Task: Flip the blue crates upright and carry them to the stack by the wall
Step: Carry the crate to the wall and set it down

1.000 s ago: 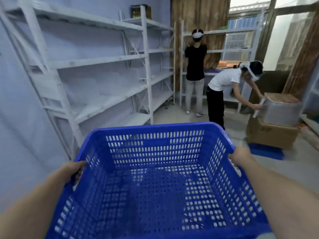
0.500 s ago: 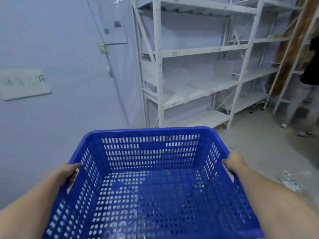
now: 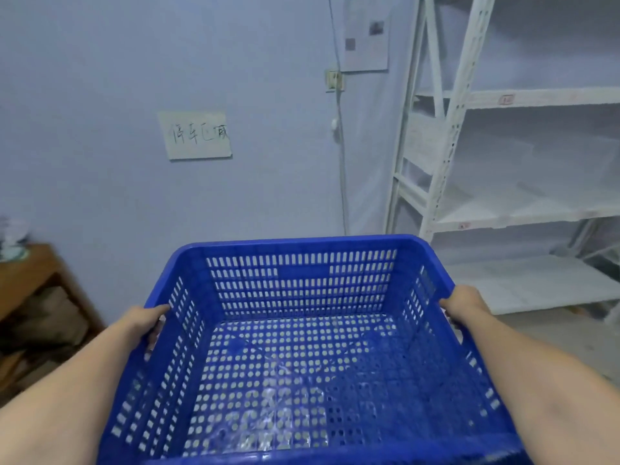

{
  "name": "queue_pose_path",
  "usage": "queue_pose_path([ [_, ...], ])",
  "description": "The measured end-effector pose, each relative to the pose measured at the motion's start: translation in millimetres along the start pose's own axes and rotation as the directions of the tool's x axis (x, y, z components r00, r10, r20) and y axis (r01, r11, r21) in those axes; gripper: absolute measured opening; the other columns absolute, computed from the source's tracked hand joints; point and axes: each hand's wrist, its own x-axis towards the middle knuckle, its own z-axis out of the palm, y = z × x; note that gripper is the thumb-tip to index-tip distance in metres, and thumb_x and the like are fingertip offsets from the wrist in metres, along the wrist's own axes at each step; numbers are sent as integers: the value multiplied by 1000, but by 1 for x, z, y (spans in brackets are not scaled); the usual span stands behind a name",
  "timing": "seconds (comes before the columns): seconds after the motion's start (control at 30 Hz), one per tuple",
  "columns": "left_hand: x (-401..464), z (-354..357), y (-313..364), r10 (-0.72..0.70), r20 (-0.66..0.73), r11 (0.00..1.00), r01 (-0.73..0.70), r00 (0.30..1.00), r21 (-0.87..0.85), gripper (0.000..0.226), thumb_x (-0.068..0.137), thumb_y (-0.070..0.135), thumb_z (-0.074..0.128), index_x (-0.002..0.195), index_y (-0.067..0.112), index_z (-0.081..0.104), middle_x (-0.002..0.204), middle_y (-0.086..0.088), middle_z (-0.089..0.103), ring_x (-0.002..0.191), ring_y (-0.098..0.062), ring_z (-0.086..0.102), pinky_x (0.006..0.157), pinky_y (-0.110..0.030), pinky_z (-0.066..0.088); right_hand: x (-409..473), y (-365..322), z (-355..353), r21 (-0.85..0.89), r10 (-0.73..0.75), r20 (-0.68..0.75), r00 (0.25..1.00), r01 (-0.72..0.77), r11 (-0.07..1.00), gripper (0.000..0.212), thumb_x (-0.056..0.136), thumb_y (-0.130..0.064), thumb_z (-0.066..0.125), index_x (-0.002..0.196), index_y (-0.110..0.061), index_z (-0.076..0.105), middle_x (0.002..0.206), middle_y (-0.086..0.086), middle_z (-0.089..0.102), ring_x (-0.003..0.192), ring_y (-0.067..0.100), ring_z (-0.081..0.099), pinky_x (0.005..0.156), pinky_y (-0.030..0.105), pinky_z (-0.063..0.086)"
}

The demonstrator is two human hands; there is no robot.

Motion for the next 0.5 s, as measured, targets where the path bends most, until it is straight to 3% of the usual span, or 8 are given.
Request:
queue_pose_path([
  [0.07, 14, -11, 0, -20, -44, 999, 19, 999, -30, 46, 95, 24, 53, 55, 4, 45, 39, -9, 40, 37, -24, 37, 41, -29, 37, 19, -25, 11, 13, -26, 5, 1000, 26, 1000, 12, 84, -14, 57, 81, -2, 59, 65, 13, 62, 54, 26, 59, 62, 32, 52],
  [0.2, 53, -32, 2, -45, -77, 997, 39, 996, -71, 44, 95, 23, 54, 57, 5, 44, 49, -10, 41, 42, -24, 37, 43, -30, 38, 47, -77, 39, 9, -78, 38, 996, 78, 997, 13, 85, -13, 58, 83, 0, 60, 70, 16, 65, 53, 25, 61, 48, 25, 44],
  [0.5, 198, -75, 22, -94, -67, 994, 90, 993, -63, 45, 95, 24, 54, 55, 6, 47, 48, -11, 42, 36, -24, 38, 42, -28, 37, 107, -198, 127, -20, -62, 73, 995, 64, 998, 15, 82, -14, 60, 87, 0, 62, 81, 20, 68, 69, 34, 69, 65, 42, 60],
])
